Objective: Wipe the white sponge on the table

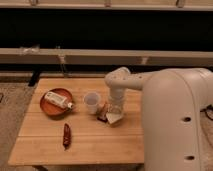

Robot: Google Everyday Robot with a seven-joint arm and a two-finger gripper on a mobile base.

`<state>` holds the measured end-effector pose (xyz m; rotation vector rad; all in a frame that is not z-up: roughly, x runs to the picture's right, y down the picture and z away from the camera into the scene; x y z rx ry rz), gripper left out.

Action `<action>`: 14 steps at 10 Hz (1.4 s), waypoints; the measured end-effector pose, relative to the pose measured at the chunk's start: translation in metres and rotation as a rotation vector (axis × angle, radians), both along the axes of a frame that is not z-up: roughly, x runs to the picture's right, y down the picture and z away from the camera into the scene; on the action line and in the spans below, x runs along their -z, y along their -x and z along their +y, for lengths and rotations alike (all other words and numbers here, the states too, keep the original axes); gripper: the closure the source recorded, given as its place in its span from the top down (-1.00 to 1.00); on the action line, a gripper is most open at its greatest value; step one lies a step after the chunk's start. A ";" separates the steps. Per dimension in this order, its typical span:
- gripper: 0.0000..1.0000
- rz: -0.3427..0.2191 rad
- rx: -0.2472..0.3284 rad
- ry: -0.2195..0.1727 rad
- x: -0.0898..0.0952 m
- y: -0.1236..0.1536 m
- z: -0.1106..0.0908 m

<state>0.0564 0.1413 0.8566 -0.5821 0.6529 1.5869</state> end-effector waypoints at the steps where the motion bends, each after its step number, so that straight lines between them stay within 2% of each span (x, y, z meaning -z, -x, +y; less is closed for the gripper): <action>1: -1.00 -0.018 0.016 0.003 0.005 0.007 0.008; 5: -1.00 -0.069 0.054 0.023 0.031 0.023 0.036; 8: -1.00 -0.057 0.064 0.043 0.034 0.012 0.046; 11: -1.00 0.020 0.040 0.079 0.030 -0.028 0.065; 12: -1.00 0.043 0.025 0.084 0.029 -0.039 0.067; 14: -1.00 0.118 -0.006 0.084 0.024 -0.081 0.064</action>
